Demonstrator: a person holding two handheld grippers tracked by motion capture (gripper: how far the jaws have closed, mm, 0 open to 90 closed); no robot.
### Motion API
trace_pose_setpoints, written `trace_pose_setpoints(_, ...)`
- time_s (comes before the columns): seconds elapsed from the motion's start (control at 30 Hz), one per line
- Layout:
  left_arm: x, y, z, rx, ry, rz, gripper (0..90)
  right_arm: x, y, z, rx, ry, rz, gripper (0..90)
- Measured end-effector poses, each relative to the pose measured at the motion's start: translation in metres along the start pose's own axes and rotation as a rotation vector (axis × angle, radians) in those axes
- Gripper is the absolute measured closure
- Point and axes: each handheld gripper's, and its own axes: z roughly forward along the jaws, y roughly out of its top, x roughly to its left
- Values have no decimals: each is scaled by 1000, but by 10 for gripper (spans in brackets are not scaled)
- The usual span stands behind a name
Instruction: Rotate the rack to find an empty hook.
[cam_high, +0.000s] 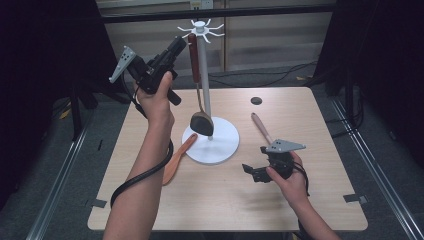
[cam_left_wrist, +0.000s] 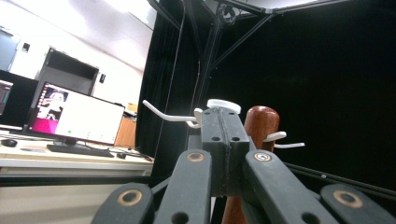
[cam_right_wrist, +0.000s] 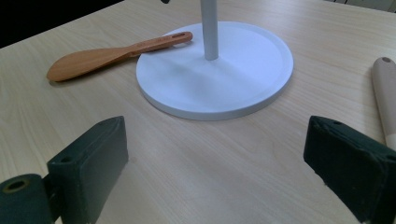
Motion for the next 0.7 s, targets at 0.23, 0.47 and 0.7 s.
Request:
trace_pose_setpoints(0.23, 7, 0, 0, 4, 16, 0, 900, -1, 0, 0, -3, -2, 2, 60)
trace_pose_setpoints(0.47, 13, 0, 1, 2, 27, -17, 900, -1, 0, 0, -2, -2, 4, 60)
trace_pose_setpoints(0.7, 13, 1, 5, 1, 27, -20, 900, -2, 0, -1, -2, -3, 5, 60)
